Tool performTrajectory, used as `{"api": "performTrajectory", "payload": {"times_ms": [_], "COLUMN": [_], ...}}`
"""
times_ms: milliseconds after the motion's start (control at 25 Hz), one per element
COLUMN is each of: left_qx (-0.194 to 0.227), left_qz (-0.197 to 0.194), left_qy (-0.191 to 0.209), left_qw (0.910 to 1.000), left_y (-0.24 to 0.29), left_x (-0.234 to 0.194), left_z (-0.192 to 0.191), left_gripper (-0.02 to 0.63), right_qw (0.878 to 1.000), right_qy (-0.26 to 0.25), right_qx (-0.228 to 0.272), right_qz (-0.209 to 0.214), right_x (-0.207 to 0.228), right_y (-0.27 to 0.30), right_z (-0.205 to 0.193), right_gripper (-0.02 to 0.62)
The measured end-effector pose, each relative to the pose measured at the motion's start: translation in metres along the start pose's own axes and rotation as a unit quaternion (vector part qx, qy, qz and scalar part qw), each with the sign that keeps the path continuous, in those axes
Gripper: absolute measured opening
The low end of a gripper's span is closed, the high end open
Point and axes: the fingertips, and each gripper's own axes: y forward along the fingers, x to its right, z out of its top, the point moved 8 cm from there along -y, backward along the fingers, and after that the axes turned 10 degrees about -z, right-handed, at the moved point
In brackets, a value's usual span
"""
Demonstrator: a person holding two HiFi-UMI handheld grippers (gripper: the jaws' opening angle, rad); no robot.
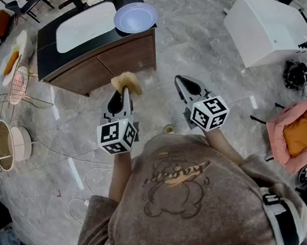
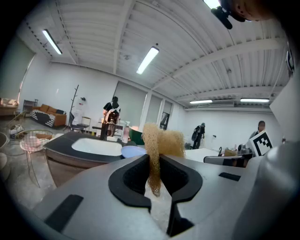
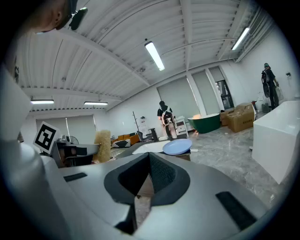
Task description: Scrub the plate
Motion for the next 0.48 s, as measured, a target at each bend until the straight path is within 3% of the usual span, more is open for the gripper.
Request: {"api": "performTrajectory", "payload": {"times_ms": [480], "left_qx": [0.013], "left_qz": [0.024], "left_qy": [0.002], "left_qw": [0.9996], "left_y": [0.042], "left_x": [0.010], "left_z": [-0.003], "left_gripper": [0.064], "right_qw": [0.999], "right_qy": [0.001], "right_qx": [-0.011], "right_qz": [0.031], "right_x": [0.048], "right_y": [0.023], "right_z": [0.001], "right_gripper": [0.000]}}
